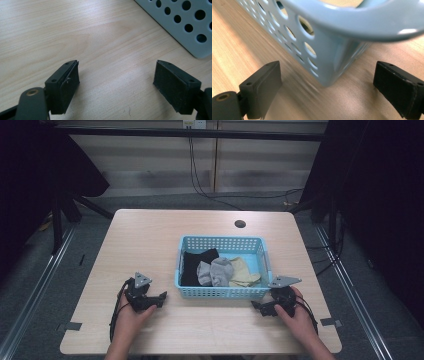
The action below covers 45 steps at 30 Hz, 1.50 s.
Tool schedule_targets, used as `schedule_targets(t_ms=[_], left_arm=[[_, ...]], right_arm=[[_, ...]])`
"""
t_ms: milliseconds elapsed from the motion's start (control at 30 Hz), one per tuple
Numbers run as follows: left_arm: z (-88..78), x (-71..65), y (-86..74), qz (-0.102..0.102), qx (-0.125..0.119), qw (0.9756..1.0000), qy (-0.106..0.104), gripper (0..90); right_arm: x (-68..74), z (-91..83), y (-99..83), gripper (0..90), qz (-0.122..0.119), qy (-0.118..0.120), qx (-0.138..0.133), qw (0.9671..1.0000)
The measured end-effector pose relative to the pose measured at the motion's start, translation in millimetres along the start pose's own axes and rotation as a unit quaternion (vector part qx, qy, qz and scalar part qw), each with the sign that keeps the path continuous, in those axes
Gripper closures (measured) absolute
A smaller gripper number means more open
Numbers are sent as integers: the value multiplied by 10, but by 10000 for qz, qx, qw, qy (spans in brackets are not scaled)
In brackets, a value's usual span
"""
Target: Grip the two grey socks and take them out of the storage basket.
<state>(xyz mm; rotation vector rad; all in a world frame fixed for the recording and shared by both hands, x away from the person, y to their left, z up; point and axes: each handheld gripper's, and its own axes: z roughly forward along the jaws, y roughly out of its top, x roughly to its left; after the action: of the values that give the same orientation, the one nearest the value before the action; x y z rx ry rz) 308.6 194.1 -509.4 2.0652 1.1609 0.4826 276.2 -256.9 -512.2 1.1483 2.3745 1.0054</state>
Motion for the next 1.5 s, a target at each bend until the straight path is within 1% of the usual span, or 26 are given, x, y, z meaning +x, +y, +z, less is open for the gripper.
schedule_targets(t_ms=[133, 333, 367, 400, 433, 467, 500, 533, 567, 600, 633, 667, 700, 767, 833, 967, 1033, 1067, 1100, 1133, 1200, 1233, 1267, 1300, 1367, 1500], left_arm=[[1, 1, 0, -1, 1, 10000, -12, 197], [0, 0, 0, 0, 2, 10000, -10, 196], [1, 0, 0, -1, 2, 10000, -10, 196], [0, 0, 0, 0, 2, 10000, -12, 196], [1, 0, 0, -1, 3, 10000, -13, 196], [1, 0, 0, -1, 3, 10000, -13, 196], [1, 0, 0, 1, 2, 10000, -13, 196], [1, 0, 0, 1, 2, 10000, -13, 196], [1, 0, 0, 0, 2, 10000, -14, 196], [1, 0, 0, 0, 2, 10000, -14, 196], [1, 0, 0, 0, 1, 10000, -13, 196], [1, 0, 0, 0, 1, 10000, -13, 196], [1, 0, 0, -1, 1, 10000, -14, 195], [0, 0, 0, -1, 4, 10000, -12, 195], [1, 0, 0, -1, 1, 10000, -14, 195], [0, 1, 0, 5, 5, 10000, -15, 195], [0, 0, 0, 3, 7, 10000, -18, 195], [0, 1, 0, 7, 6, 10000, -15, 195], [0, 1, 0, 6, 6, 10000, -15, 195], [0, 0, 0, 4, 6, 10000, -17, 195], [0, 0, 0, 4, 7, 10000, -18, 195], [0, 0, 0, 5, 7, 10000, -17, 195], [0, 0, 0, 5, 7, 10000, -17, 195], [-2, 0, -1, 15, 10, 10000, -20, 195], [-2, 0, -1, 14, 15, 10000, -23, 194], [0, -2, -1, 5, 9, 10000, -28, 191]], right_arm=[[0, -1, -1, 80, 4, -1, -9, 10000], [-1, -7, 0, 114, 29, -4, -21, 10000], [12, -18, 14, 133, 35, 12, 55, 10000], [23, -29, 32, 135, -18, 53, 152, 9999], [42, -40, 48, 135, -76, 36, 230, 9997], [42, -40, 48, 135, -76, 36, 230, 9997], [65, -56, 75, 136, -270, 28, 352, 9990], [74, -72, 91, 136, -295, 36, 477, 9984], [75, -84, 104, 136, -314, 96, 578, 9978], [75, -84, 104, 136, -314, 96, 578, 9978], [67, -117, 129, 136, -307, 166, 731, 9967], [67, -117, 129, 136, -307, 166, 731, 9967], [53, -162, 160, 142, -259, 287, 799, 9961], [38, -233, 212, 153, -327, 319, 853, 9953], [32, -329, 290, 166, -414, 300, 919, 9945], [16, -545, 481, 166, -615, 309, 1128, 9912], [5, -641, 571, 167, -639, 326, 1154, 9907], [5, -641, 571, 167, -639, 326, 1154, 9907], [-5, -721, 659, 168, -670, 358, 1133, 9906], [-5, -758, 704, 168, -637, 402, 1157, 9904], [-3, -818, 796, 169, -613, 444, 1203, 9898], [-5, -839, 841, 176, -646, 478, 1189, 9897], [-5, -839, 841, 176, -646, 478, 1189, 9897], [14, -880, 928, 189, -615, 493, 1300, 9884], [45, -905, 1012, 190, -724, 468, 1372, 9868], [107, -905, 1197, 190, -897, 507, 1310, 9860]])
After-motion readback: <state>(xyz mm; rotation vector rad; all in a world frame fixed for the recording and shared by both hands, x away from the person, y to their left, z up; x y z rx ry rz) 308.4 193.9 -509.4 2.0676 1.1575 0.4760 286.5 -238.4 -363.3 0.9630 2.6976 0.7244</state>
